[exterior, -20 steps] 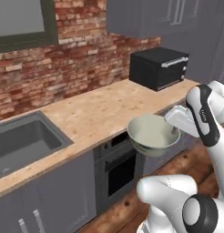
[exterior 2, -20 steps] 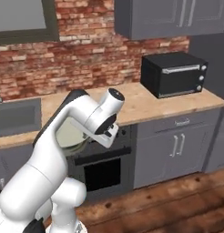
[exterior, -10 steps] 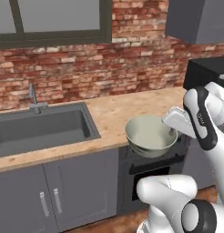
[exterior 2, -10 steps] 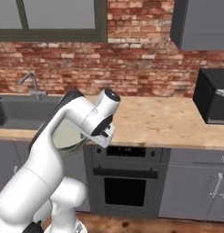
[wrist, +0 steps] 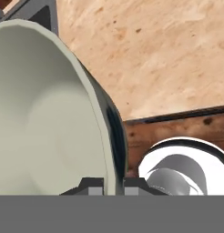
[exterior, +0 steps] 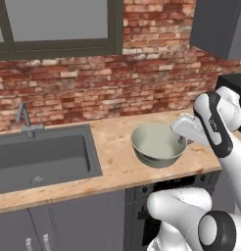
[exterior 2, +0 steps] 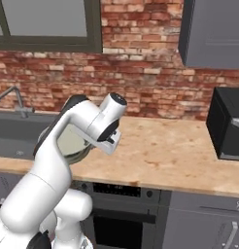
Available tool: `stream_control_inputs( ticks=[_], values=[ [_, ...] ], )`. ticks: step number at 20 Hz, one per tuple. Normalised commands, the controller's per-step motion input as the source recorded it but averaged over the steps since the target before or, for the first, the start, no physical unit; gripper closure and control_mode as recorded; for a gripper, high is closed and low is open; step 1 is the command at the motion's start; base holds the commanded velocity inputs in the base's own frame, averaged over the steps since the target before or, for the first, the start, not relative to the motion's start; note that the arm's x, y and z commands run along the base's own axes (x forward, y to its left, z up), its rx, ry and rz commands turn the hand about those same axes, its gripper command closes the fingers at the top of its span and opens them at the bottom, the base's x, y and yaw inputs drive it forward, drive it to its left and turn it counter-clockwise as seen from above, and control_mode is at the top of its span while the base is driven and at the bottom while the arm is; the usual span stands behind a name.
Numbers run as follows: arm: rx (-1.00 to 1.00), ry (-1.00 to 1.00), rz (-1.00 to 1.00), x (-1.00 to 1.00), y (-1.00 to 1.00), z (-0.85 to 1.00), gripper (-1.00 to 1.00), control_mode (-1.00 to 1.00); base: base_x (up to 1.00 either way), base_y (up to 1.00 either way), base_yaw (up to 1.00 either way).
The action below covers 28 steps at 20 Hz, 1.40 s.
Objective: Pick the cup and bowl from the counter and place them on the counter next to the sink.
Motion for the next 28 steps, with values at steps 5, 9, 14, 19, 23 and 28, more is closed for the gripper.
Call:
stream_control_inputs(
  ticks=[5,9,14,19,23,28],
  values=[
    [0.0,0.0,0.0,0.0,0.0,0.0,1.0,1.0,0.74,0.0,-0.09],
    [0.0,0.0,0.0,0.0,0.0,0.0,1.0,1.0,0.78,0.0,-0.12],
    [0.0,0.0,0.0,0.0,0.0,0.0,1.0,1.0,0.28,0.0,-0.04],
    [0.0,0.0,0.0,0.0,0.0,0.0,1.0,1.0,0.0,0.0,0.0],
    [0.0,0.0,0.0,0.0,0.0,0.0,1.0,1.0,0.0,0.0,0.0],
    [0.0,0.0,0.0,0.0,0.0,0.0,1.0,1.0,0.0,0.0,0.0]
  ],
)
